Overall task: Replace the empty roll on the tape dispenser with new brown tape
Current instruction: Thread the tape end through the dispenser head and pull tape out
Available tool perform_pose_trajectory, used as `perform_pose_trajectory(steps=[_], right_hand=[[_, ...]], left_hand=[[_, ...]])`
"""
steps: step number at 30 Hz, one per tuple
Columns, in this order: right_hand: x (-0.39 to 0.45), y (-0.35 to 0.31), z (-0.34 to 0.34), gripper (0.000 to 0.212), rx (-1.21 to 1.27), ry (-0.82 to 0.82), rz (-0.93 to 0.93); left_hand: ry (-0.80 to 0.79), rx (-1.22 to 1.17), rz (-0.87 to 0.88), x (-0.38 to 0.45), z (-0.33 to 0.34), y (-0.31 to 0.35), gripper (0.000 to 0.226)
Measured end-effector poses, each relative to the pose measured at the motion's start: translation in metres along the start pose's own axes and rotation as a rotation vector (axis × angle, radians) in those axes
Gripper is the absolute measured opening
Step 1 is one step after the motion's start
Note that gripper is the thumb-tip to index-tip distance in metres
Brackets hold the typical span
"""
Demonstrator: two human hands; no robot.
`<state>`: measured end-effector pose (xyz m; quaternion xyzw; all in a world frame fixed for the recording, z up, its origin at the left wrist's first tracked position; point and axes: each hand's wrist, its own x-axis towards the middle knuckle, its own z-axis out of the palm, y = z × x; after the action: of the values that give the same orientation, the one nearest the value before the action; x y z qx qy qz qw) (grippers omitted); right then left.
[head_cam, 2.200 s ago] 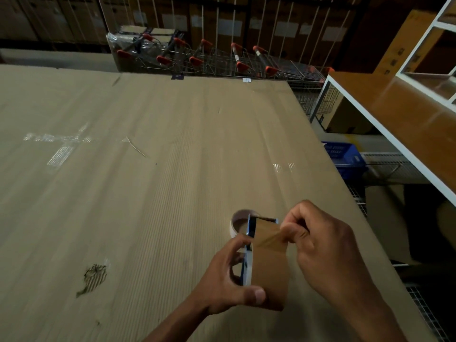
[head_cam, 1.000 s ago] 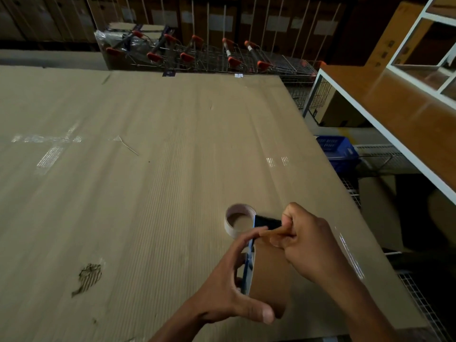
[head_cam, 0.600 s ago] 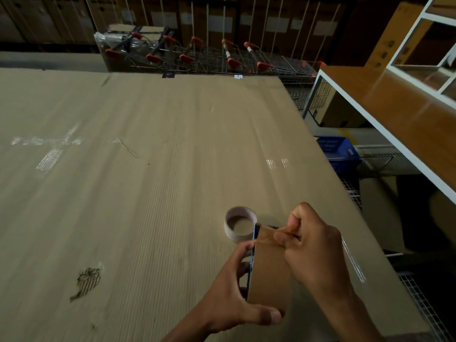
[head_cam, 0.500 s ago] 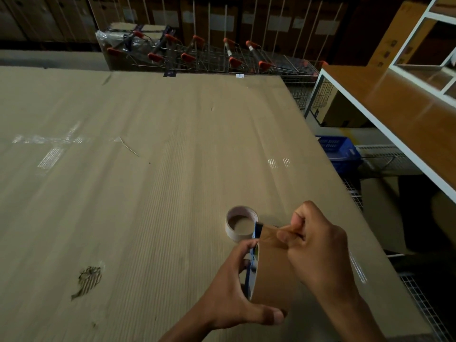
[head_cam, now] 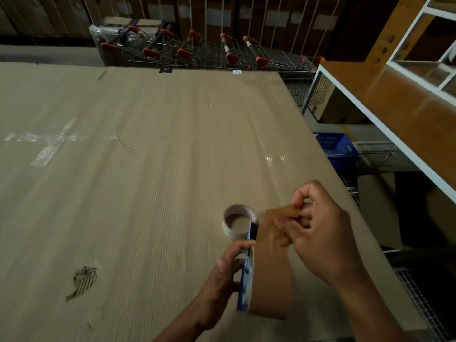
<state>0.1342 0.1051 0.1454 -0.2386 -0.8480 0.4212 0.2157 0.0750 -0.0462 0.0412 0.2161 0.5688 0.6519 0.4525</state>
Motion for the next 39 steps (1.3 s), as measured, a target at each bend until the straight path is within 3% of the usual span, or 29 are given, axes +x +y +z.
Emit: perform_pose_trajectory(steps=[5, 10, 12, 14, 17, 21, 23, 26, 29, 33, 39], right_hand=[[-0.008, 0.014, 0.023, 0.038, -0.233, 0.164, -0.248], [-0.013, 0.017, 0.028, 0.019, -0.355, 0.215, -0.33], [-0.012, 0.021, 0.03, 0.029, -0.387, 0.213, -0.285], [-0.012, 0.026, 0.033, 0.043, -0.415, 0.192, -0.249], [-0.015, 0.028, 0.032, 0.044, -0.35, 0.198, -0.264], [-0.019, 0.018, 0.019, 0.036, -0.237, 0.23, -0.307], [-0.02, 0.008, 0.004, 0.032, -0.165, 0.288, -0.267], [-0.016, -0.009, -0.011, 0.04, -0.034, 0.235, -0.152], [-0.003, -0.006, -0.016, 0.039, -0.106, 0.116, 0.007], [0.001, 0.007, -0.021, 0.039, 0.117, 0.037, 0.188], [-0.005, 0.009, -0.015, 0.042, 0.193, -0.014, 0.244]], left_hand=[[0.009, 0.159, 0.046, 0.0, -0.006, -0.003, 0.1], [-0.107, 0.228, 0.091, -0.008, -0.012, 0.004, 0.131], [-0.134, 0.254, 0.072, -0.009, -0.015, 0.004, 0.13], [-0.117, 0.266, 0.063, -0.009, -0.017, 0.002, 0.116], [-0.033, 0.252, 0.049, -0.009, -0.013, -0.001, 0.089], [0.013, 0.325, 0.051, -0.009, -0.011, -0.001, 0.086], [-0.002, 0.328, 0.043, -0.009, -0.011, 0.0, 0.069], [0.009, 0.232, -0.01, -0.013, -0.01, -0.001, 0.058], [-0.031, 0.238, 0.032, -0.017, -0.003, -0.001, 0.067], [0.026, 0.176, 0.082, -0.018, 0.004, 0.002, 0.093], [0.127, 0.192, 0.154, -0.016, 0.003, 0.006, 0.088]])
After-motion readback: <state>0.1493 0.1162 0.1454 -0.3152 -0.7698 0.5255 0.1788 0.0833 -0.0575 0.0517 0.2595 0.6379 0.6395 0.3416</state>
